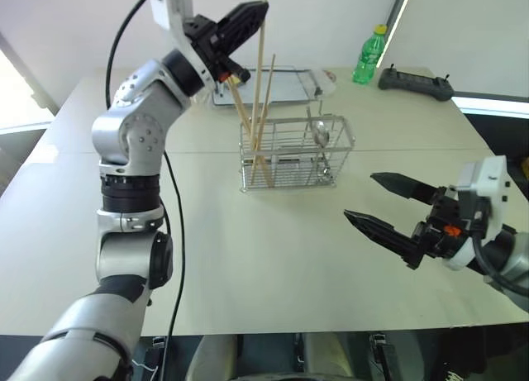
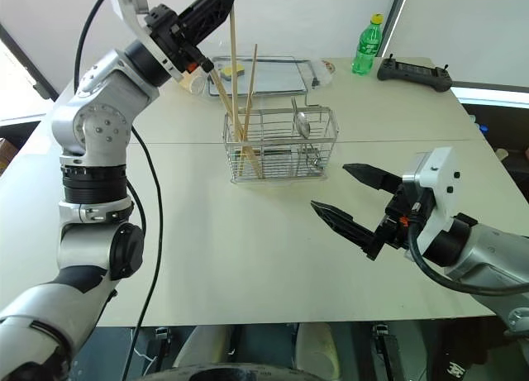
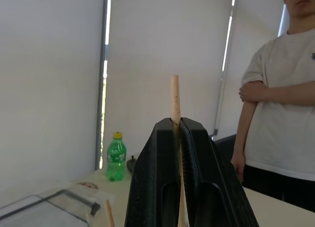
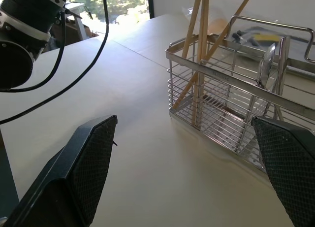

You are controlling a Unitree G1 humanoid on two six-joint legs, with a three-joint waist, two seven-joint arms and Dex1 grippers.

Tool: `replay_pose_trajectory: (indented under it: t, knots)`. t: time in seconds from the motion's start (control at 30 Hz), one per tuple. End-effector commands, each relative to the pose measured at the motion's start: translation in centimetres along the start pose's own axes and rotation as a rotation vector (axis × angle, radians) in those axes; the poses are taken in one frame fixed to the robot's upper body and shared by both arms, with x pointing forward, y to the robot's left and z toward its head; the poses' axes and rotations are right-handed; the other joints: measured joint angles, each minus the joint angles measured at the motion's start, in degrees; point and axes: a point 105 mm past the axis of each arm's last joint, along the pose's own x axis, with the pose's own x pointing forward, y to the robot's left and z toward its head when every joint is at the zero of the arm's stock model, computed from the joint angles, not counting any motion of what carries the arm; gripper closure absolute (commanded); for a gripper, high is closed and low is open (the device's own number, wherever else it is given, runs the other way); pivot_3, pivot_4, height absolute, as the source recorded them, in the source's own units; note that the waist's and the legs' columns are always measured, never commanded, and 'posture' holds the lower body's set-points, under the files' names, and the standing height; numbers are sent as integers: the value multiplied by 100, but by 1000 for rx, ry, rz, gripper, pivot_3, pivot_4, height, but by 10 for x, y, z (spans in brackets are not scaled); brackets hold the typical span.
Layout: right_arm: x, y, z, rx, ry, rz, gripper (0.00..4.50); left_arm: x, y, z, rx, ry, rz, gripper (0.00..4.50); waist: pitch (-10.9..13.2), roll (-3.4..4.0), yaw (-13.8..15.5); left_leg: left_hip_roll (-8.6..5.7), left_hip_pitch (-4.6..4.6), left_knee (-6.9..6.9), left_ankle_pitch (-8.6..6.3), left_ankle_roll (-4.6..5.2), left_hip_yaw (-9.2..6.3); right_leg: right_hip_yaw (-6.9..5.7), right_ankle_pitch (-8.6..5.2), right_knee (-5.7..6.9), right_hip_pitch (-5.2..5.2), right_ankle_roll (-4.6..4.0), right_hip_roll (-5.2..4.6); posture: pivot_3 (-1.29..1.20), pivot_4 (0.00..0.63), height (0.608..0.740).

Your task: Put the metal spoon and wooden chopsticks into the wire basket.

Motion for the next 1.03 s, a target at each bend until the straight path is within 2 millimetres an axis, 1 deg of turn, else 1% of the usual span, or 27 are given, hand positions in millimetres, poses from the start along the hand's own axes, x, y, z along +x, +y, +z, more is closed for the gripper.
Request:
replay_pose_trajectory:
  t: [0.03,0.1,0.13,0.23,0.27,0.37,0.43,0.5,0.53,0.63,0.67,0.73,0.77,0.83,0.9,0.93,1.03]
  knots:
    - [-1,0,9,-31,-26,3,0,-1,-14,-3,14,13,-56,3610,-1,1,-1,0,1,-1,0,0,0,0,-2,0,0,-3,1,0,150,709]
    - [-1,-1,8,-32,-27,0,0,-3,-17,-6,-7,24,-71,2519,-1,1,-3,2,3,-1,0,0,0,0,-9,2,0,-17,2,0,150,709]
    - [-2,-1,8,-31,-28,-1,0,-4,-18,-6,-16,25,-74,2101,0,1,-7,3,2,0,0,0,0,0,-9,2,0,-17,3,0,150,709]
    - [-3,-3,8,-32,-28,-5,0,-7,-18,-2,-37,27,-83,523,0,1,-6,4,3,1,0,0,0,0,-9,2,0,-17,4,0,150,709]
    - [-4,-4,8,-37,-25,-7,0,-9,-19,0,-55,29,-96,75,-1,1,-6,4,3,0,0,0,1,0,-9,1,0,-17,3,0,150,709]
    - [-9,-10,8,-56,-5,-20,0,-18,-21,7,-76,50,-136,75,-1,2,-11,4,2,-1,0,0,0,0,-10,2,-1,-17,3,0,150,709]
    - [-15,-17,11,-74,10,-35,0,-31,-25,10,-34,99,-208,75,1,5,-30,2,2,-3,0,0,2,0,-10,2,-4,-17,4,0,150,709]
    - [-21,-24,13,-90,23,-50,0,-45,-26,6,-3,177,-260,75,1,7,-31,3,3,-5,0,1,6,1,-11,3,-6,-20,4,0,150,709]
    - [-25,-29,15,-101,35,-62,0,-56,-24,2,10,236,-291,75,1,8,-23,5,4,-6,0,1,6,1,-13,4,-6,-25,6,0,150,709]
    - [-32,-37,16,-119,56,-76,0,-82,-23,-4,16,353,-362,75,-2,15,-15,9,6,-7,-1,1,6,0,-27,6,-5,-49,7,0,150,709]
    - [-35,-40,17,-121,65,-80,0,-97,-22,-9,28,426,-391,75,-2,14,-11,13,6,-7,-1,1,5,0,-27,6,-6,-50,8,0,150,709]
    - [-42,-44,16,-126,92,-82,0,-135,-22,-23,92,620,-467,75,-2,23,-18,16,4,-7,-1,1,5,-1,-28,5,-7,-53,9,0,150,709]
    - [-45,-45,15,-126,102,-81,0,-148,-21,-29,106,697,-488,75,-3,25,-28,18,4,-13,-1,1,8,1,-31,4,-11,-58,8,0,150,709]
    - [-47,-46,14,-126,110,-79,0,-163,-20,-34,120,774,-507,75,-3,25,-3,28,3,-20,-4,5,15,3,-34,4,-18,-65,8,0,150,709]
    - [-46,-46,14,-125,111,-75,0,-174,-17,-38,138,825,-517,75,-1,27,33,33,-6,-15,-4,4,8,-1,-34,3,-21,-66,3,0,150,709]
    - [-46,-46,13,-123,111,-72,0,-175,-16,-39,143,831,-514,75,-1,28,51,34,-8,-14,-4,4,8,-3,-34,3,-21,-66,-1,0,150,709]
    - [-42,-45,11,-119,109,-64,0,-170,-13,-39,163,803,-490,75,-1,29,97,34,-8,-13,-5,3,14,-4,-35,-1,-22,-65,-9,0,150,709]
